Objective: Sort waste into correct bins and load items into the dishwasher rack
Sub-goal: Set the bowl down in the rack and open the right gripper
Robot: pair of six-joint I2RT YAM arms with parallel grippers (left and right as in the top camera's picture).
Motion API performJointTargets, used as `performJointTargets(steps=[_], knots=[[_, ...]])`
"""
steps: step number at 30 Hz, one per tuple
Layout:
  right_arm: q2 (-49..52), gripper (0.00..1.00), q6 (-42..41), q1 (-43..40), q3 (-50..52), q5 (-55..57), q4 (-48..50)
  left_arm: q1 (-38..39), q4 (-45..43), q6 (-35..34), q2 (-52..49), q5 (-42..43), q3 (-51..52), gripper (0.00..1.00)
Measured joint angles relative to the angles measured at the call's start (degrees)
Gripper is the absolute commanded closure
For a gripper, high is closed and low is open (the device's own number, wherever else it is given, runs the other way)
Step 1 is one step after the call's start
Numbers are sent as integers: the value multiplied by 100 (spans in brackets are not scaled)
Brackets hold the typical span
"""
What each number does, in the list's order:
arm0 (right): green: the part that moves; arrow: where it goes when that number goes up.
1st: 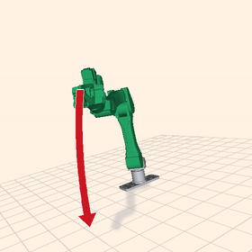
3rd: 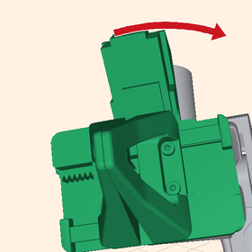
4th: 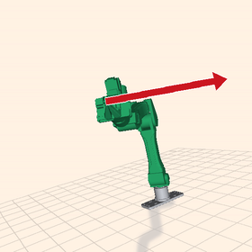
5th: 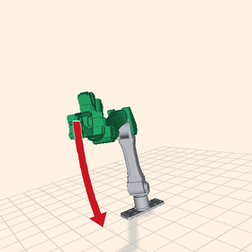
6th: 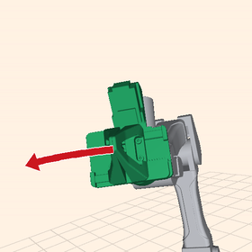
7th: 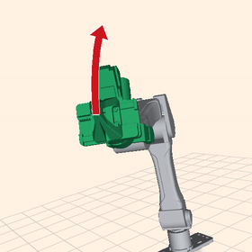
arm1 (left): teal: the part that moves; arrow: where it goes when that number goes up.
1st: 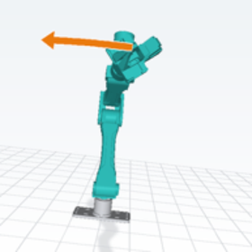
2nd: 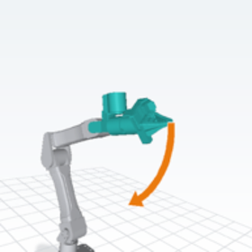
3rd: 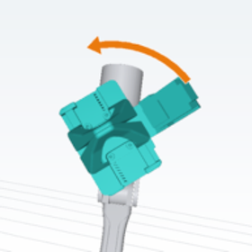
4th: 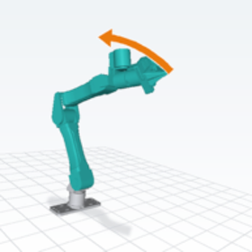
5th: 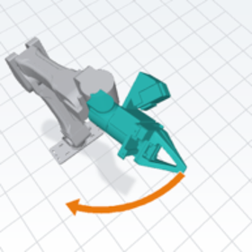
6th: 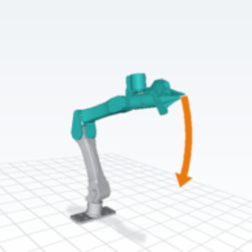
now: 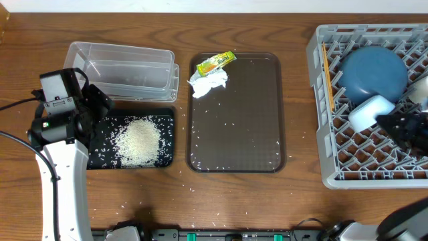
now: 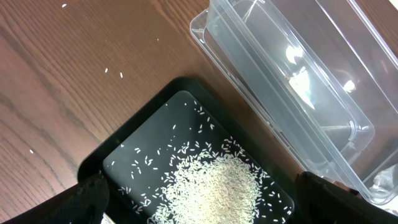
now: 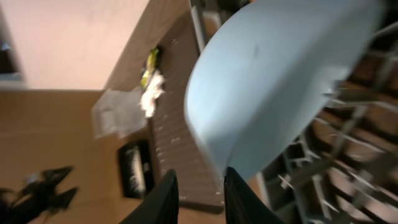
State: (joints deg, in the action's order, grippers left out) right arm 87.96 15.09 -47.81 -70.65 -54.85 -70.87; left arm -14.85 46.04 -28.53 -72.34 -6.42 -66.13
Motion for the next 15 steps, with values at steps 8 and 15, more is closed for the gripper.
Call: performJointTargets(steps=[8, 15], knots=[[-1283, 51, -1196, -114, -7, 1346, 417, 0, 2, 0, 0, 0, 0, 2], [-1668, 53, -1589, -98, -7, 1665, 476, 0, 2, 0, 0, -2, 0, 2]])
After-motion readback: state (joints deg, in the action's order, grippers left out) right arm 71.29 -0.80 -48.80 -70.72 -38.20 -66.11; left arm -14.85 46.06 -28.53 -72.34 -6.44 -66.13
